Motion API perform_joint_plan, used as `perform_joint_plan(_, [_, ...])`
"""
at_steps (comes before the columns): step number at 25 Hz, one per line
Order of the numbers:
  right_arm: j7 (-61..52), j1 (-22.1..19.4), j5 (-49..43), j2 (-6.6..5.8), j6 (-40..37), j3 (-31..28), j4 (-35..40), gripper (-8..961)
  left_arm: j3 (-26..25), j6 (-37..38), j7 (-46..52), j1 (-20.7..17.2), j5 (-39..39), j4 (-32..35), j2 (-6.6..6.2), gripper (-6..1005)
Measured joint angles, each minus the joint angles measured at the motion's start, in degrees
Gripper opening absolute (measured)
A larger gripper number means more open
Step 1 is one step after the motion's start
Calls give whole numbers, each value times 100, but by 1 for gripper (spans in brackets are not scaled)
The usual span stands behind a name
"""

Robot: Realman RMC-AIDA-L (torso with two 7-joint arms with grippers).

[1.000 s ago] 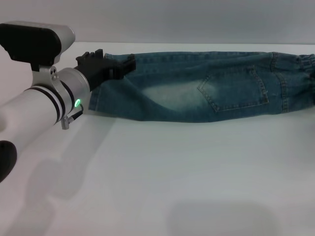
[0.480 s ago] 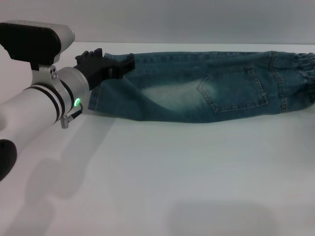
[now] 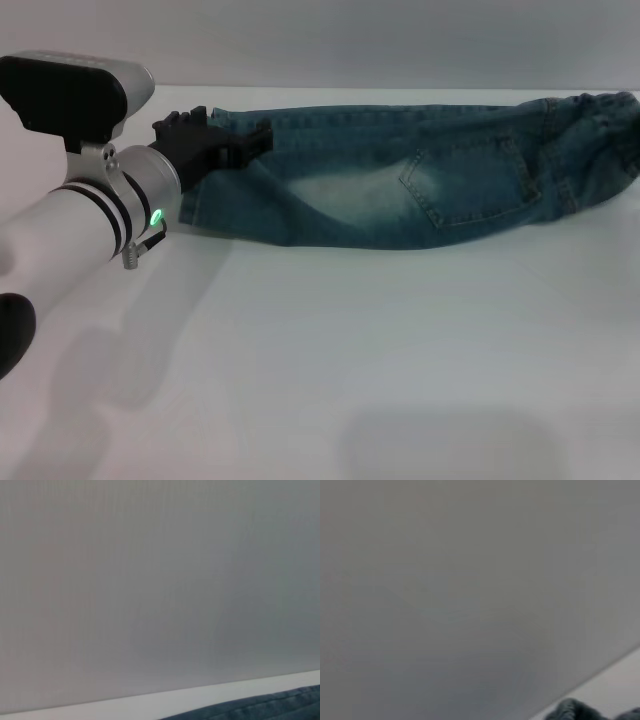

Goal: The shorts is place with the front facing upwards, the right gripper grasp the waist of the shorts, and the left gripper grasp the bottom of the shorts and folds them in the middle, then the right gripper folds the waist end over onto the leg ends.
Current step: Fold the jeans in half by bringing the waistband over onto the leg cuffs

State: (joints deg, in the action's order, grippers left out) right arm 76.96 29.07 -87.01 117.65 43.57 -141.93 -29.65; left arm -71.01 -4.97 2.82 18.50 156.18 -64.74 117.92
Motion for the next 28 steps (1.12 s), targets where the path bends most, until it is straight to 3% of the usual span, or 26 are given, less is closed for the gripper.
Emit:
perform_joint_plan(18, [-743, 694, 151, 52, 207, 1133, -527, 3, 243, 250, 75, -26, -48, 274, 33, 862])
perform_joint_plan(28, [-839, 838, 860, 57, 166, 2159, -790, 2, 255, 322, 148, -48, -59, 311, 38, 861])
